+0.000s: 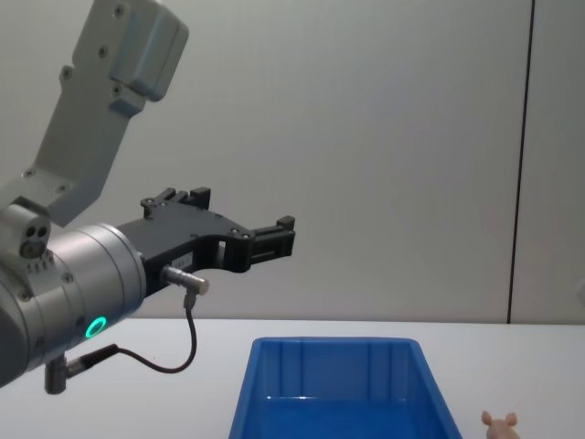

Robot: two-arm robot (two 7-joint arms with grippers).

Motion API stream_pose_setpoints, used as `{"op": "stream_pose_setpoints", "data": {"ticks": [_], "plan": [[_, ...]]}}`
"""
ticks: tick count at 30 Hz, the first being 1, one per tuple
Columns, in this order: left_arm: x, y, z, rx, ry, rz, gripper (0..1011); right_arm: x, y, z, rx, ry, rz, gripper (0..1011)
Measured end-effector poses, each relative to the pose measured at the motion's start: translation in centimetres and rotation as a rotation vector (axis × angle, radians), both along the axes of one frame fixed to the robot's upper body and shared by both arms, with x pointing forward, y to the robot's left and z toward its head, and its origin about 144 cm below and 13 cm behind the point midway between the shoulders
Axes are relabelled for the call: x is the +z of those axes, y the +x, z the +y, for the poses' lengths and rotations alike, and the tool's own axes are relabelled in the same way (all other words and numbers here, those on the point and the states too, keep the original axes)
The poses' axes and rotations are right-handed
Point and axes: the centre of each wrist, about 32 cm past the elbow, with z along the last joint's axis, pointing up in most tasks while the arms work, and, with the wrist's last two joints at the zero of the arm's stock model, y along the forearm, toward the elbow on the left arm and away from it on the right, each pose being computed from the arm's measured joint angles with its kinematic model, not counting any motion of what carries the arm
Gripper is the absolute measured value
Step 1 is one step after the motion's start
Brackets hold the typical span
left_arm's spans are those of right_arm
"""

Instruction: Pick up the two dolls from the table and place them into the box.

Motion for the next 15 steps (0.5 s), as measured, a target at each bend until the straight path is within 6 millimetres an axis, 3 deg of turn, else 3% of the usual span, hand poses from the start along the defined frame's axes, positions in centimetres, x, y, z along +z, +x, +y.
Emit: {"op": "stream_pose_setpoints", "data": {"ticks": [11, 15], "plan": [[0.00, 0.00, 0.00, 0.000, 0.000, 0.000, 1001, -0.07, 0.36, 0.30, -0.032, 0.014, 0.008, 406], [0.00, 0.00, 0.00, 0.000, 0.000, 0.000, 1002, 0.11, 0.39, 0.18, -0.045, 0.023, -0.012, 380]]}}
